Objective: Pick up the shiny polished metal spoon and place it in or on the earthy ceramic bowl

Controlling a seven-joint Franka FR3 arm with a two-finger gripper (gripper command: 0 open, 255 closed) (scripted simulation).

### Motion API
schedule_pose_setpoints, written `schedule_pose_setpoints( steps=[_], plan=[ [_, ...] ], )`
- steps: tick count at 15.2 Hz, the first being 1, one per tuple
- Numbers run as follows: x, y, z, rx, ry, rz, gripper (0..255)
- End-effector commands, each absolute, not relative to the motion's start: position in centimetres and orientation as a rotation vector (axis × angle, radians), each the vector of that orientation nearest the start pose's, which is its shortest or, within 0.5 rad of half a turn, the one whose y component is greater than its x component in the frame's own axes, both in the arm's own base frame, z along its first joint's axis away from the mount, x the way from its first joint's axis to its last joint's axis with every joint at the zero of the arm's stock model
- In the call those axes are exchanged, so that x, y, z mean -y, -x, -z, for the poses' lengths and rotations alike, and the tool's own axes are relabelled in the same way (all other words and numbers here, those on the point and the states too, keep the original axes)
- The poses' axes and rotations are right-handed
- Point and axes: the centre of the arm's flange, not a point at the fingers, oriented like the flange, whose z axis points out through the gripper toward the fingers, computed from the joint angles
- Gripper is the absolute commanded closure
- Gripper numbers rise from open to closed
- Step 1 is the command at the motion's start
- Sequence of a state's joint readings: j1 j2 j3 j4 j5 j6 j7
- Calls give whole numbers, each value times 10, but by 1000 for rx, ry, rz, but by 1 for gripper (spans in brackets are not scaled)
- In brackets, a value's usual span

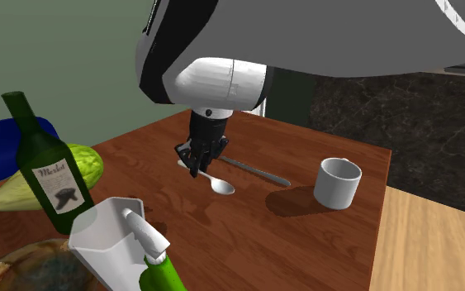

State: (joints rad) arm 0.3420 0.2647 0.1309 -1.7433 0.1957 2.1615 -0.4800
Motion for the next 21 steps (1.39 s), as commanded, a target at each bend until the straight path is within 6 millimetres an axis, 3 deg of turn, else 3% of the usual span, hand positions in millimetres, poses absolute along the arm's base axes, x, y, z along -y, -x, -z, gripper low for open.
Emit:
schedule_pose_setpoints(
  steps=[1,12,21],
  plan=[
    [-297,-575,-449,1206,2669,227,255],
    [-297,-575,-505,1206,2669,227,255],
    [-374,-485,-510,1206,2669,227,255]
  ],
)
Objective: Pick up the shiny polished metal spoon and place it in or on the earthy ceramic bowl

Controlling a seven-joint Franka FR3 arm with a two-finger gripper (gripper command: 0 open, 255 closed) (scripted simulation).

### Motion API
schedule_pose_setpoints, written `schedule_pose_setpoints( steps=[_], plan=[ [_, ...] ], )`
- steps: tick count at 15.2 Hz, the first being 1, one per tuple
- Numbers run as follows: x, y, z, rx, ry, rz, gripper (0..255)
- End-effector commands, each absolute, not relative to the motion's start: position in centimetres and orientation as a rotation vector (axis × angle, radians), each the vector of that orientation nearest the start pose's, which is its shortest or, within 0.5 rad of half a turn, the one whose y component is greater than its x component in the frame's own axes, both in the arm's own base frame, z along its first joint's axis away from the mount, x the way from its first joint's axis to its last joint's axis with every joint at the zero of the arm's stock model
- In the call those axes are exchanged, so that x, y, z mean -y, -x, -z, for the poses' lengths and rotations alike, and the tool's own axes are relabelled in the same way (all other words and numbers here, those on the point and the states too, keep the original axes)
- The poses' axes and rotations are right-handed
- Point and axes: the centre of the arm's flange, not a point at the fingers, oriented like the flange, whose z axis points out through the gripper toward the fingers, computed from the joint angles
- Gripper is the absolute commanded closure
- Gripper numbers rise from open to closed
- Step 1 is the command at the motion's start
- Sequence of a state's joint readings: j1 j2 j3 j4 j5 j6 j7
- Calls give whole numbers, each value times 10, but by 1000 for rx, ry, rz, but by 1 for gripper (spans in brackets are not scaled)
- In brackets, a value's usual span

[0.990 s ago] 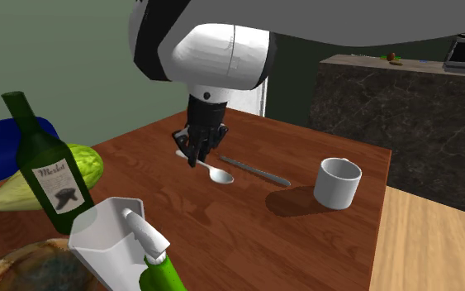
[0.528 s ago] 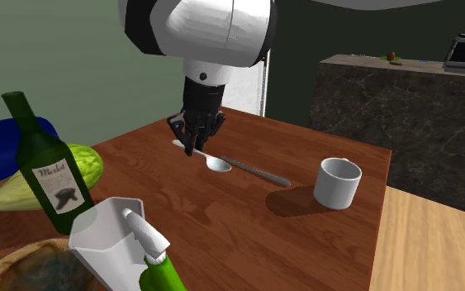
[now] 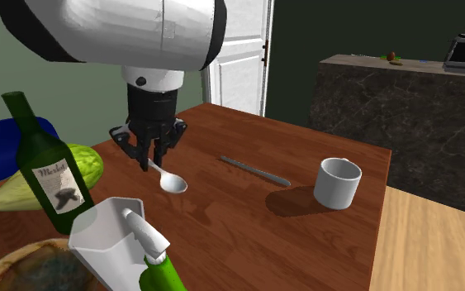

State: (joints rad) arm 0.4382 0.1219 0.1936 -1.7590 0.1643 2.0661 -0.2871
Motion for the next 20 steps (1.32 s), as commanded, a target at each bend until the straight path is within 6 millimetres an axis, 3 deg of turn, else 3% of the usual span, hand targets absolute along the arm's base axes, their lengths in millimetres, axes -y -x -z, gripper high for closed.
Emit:
schedule_pose_setpoints(
  steps=[1,16,20],
  plan=[
    [-382,-474,-510,1206,2669,227,255],
    [-509,-323,-518,1206,2669,227,255],
    [-509,-323,-497,1206,2669,227,255]
  ],
)
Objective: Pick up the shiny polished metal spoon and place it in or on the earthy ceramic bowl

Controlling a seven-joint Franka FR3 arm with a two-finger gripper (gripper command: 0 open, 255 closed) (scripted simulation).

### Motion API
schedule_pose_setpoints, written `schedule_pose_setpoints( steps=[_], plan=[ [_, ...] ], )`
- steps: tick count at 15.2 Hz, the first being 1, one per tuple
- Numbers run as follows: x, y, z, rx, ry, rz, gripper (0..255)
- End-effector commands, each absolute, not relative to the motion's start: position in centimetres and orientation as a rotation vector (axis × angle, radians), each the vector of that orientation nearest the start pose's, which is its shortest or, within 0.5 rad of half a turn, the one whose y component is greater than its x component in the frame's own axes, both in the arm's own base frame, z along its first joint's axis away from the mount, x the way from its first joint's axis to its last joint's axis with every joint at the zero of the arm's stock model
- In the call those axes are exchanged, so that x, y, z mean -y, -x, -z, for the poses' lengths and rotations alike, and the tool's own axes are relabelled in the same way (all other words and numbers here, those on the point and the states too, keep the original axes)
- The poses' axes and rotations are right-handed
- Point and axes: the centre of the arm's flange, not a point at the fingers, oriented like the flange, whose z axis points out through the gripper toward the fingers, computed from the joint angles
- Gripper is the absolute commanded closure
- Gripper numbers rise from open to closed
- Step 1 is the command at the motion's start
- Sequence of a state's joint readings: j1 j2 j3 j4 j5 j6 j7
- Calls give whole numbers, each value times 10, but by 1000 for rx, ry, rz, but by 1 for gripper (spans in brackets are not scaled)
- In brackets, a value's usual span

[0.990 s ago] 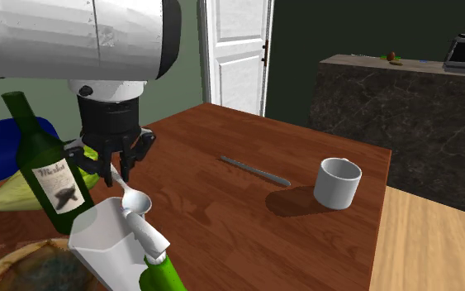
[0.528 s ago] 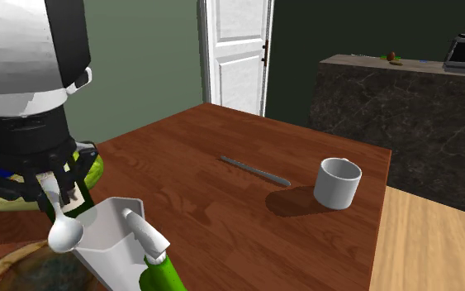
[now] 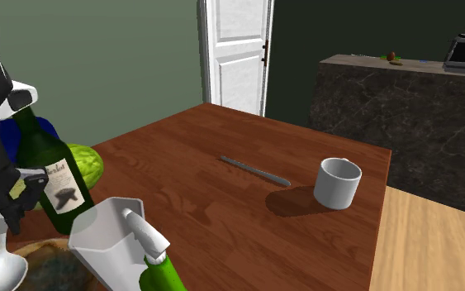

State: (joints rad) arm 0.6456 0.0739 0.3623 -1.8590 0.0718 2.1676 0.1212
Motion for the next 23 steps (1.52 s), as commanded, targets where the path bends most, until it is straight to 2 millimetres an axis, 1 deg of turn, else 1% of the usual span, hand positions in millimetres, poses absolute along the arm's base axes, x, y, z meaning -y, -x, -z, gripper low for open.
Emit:
schedule_pose_setpoints(
  steps=[1,12,19,20,23],
  plan=[
    [-509,-323,-492,1206,2669,227,255],
    [-509,-323,-435,1206,2669,227,255],
    [-509,-323,-435,1206,2669,227,255],
    [-509,-323,-435,1206,2669,227,0],
    [-509,-323,-435,1206,2669,227,0]
  ],
)
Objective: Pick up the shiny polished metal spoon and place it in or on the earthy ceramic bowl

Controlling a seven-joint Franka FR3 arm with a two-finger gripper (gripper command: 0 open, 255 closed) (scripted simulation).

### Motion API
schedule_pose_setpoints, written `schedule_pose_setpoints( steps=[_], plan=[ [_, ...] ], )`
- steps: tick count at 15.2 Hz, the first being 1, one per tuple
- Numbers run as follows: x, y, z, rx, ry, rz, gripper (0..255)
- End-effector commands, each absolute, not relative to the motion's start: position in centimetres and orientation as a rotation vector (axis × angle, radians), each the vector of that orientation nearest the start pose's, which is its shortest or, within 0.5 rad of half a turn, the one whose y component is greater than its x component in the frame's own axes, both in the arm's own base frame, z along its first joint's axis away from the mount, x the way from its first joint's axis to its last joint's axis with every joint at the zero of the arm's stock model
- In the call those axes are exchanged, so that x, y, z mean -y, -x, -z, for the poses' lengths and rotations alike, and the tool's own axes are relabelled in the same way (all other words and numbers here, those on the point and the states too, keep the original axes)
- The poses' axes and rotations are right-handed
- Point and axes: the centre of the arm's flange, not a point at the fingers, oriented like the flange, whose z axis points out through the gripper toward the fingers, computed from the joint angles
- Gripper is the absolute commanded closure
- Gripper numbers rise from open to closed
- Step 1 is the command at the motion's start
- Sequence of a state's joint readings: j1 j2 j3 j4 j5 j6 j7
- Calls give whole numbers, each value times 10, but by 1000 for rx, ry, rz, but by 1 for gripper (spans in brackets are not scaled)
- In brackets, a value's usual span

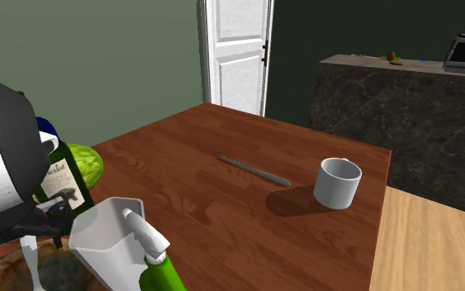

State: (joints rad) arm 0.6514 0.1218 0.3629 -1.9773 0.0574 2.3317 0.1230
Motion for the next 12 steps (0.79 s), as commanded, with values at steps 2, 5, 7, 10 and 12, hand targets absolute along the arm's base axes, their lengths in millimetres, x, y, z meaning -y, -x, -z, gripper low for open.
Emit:
schedule_pose_setpoints(
  steps=[2,5,7,10,12],
  plan=[
    [-509,-323,-435,1206,2669,227,0],
    [-500,-321,-473,1206,2669,227,0],
    [-497,-320,-484,1206,2669,227,0],
    [-497,-320,-484,1206,2669,227,0],
    [-497,-320,-484,1206,2669,227,0]
  ],
)
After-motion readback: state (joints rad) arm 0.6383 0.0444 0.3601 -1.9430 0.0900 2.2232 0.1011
